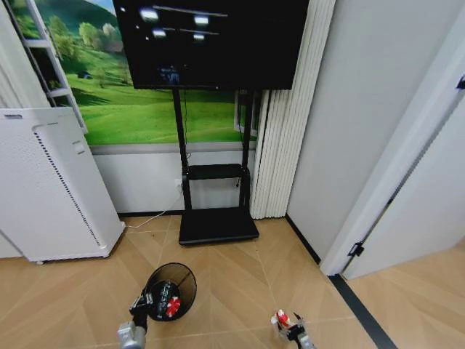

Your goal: Pick up the trash bin and place the garbage on the floor into it.

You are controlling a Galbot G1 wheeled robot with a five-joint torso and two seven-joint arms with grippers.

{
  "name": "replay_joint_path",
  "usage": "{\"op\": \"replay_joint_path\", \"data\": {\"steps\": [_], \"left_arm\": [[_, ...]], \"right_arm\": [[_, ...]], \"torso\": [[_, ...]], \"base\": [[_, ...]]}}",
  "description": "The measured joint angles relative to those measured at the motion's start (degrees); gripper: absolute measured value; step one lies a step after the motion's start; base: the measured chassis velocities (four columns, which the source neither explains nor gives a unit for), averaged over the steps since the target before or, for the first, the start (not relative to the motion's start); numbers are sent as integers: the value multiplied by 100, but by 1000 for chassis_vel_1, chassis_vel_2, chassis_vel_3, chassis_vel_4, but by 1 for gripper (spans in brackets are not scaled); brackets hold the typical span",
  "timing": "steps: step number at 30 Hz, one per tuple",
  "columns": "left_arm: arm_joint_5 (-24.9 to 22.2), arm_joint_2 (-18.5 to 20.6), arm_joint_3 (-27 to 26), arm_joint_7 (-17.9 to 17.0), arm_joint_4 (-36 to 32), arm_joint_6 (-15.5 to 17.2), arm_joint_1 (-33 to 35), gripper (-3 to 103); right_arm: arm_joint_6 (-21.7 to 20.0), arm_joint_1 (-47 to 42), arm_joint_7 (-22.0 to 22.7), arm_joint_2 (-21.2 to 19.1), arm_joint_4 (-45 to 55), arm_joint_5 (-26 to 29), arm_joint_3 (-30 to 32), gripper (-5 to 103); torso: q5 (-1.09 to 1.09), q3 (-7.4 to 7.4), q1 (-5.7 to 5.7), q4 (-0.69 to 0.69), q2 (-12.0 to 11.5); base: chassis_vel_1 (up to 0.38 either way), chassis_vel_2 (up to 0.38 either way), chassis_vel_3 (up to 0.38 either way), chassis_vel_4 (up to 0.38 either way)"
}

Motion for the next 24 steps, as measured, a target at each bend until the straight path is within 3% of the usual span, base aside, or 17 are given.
{"op": "replay_joint_path", "data": {"steps": [9, 24], "left_arm": [[-36, 7, -33, 9, 33, -55, 44, 6], [-145, 124, -65, 26, -106, -44, 116, 6]], "right_arm": [[-3, 135, 0, 116, -200, -73, -22, 100], [-379, 365, 335, 239, -483, -184, -109, 100]], "torso": [[-1, 0, 0, 0, 0], [-1, 0, 1, 0, 0]], "base": [[0, 0, 0, 0], [0, 0, 0, 0]]}}
